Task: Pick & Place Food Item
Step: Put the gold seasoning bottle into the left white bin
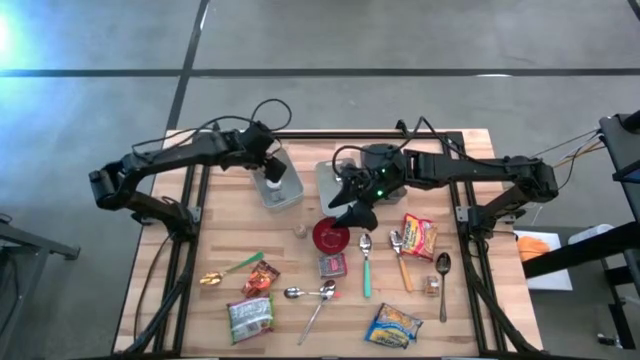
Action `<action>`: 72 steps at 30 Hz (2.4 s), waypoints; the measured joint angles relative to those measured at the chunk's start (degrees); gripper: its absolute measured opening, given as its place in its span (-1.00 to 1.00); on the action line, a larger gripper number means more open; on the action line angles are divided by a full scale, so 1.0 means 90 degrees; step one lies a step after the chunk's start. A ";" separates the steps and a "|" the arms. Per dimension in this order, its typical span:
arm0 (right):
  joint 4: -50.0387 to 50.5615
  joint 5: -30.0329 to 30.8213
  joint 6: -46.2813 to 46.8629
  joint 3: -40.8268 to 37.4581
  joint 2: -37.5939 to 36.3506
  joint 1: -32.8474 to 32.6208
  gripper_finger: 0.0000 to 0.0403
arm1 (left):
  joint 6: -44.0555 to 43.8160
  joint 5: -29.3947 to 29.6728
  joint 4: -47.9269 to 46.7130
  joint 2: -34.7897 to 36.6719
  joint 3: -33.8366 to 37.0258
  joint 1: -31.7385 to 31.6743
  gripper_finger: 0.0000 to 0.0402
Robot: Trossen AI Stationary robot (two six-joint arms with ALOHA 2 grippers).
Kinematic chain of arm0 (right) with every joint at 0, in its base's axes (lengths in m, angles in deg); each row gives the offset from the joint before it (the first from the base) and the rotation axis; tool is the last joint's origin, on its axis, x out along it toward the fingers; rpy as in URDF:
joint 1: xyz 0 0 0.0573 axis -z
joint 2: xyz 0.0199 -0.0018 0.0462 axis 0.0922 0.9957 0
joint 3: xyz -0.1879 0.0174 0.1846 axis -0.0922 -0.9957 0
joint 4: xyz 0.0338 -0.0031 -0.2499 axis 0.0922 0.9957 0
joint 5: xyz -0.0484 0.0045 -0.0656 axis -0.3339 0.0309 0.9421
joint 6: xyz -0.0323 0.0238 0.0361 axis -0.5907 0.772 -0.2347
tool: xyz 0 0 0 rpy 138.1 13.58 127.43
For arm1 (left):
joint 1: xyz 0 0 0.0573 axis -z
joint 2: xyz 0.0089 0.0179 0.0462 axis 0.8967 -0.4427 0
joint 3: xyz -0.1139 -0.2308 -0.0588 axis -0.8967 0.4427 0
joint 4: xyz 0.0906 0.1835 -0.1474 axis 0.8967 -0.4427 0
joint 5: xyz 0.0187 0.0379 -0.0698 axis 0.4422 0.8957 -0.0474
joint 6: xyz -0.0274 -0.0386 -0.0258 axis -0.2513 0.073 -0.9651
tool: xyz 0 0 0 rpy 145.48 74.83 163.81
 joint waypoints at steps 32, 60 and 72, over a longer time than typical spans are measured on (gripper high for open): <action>-0.0001 -0.0002 0.0024 -0.0002 -0.0001 -0.0047 0.94 | -0.0220 -0.1097 0.0062 0.0000 0.0558 -0.0012 0.33; -0.0004 0.0000 0.0024 -0.0002 -0.0002 -0.0047 0.94 | -0.0463 -0.1095 0.0537 0.0005 0.0953 -0.0010 0.81; -0.0004 0.0000 0.0024 -0.0002 -0.0002 -0.0047 0.94 | -0.0692 -0.1095 0.0467 0.0054 0.0904 -0.0038 0.84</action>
